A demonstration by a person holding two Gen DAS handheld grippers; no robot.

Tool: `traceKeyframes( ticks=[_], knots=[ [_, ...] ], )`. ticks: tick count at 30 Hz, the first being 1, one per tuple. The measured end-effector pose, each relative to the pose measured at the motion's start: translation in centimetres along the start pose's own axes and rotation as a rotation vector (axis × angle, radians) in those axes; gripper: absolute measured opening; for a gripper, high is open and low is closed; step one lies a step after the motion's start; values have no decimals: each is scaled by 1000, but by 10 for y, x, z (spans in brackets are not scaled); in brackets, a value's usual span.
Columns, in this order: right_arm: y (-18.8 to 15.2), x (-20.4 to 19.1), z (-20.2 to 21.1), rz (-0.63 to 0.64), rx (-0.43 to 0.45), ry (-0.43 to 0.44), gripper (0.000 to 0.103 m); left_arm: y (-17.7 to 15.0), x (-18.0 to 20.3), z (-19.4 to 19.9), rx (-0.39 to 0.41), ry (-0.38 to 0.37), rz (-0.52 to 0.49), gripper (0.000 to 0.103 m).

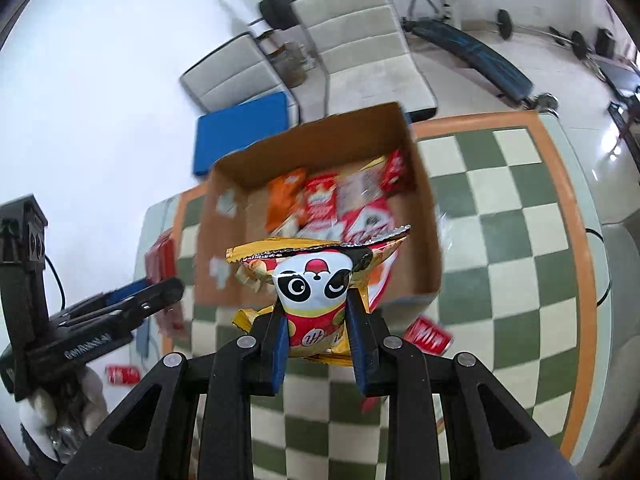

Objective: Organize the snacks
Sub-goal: 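Carry both packets over the box and release them inside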

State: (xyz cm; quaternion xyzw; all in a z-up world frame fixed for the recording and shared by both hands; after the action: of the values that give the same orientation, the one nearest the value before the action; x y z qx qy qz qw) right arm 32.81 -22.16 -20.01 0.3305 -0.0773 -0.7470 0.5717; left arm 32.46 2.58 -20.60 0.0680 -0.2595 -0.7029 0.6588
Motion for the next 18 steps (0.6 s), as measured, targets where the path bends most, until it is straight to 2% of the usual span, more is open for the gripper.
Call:
traceKeyframes(
  ticks=[5, 12, 14, 15, 16, 18],
  knots=[
    [19, 26, -47, -55, -57, -41, 28, 28, -22, -45, -52, 48, 27, 56],
    [13, 49, -99, -79, -157, -118, 30, 47, -35, -93, -145, 100, 27, 57],
    [10, 51, -108, -69, -180, -143, 48, 48, -39, -100, -155, 120, 23, 61],
    [10, 51, -109, -59, -175, -155, 74, 50, -40, -104, -157, 128, 18, 72],
    [11, 50, -110, -47, -167, -160, 83, 51, -42, -108, -157, 144, 10, 77],
    [12, 46, -112, -39, -163, -149, 83, 51, -44, -112, -164, 148, 6, 81]
  ],
)
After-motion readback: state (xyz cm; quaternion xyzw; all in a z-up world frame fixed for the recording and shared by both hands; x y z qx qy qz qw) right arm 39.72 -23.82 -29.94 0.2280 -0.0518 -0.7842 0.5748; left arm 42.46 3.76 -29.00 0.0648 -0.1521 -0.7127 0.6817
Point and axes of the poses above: each gripper's, at about its wrist camera, not at the fingertips, and z roughly against the way its jaws point, x to its right, y to its top, the point moved 4 cm from there along -z, roughly the way its jaws point, and after that the axes turned 15 degrees about x, right-handed, at the moved point
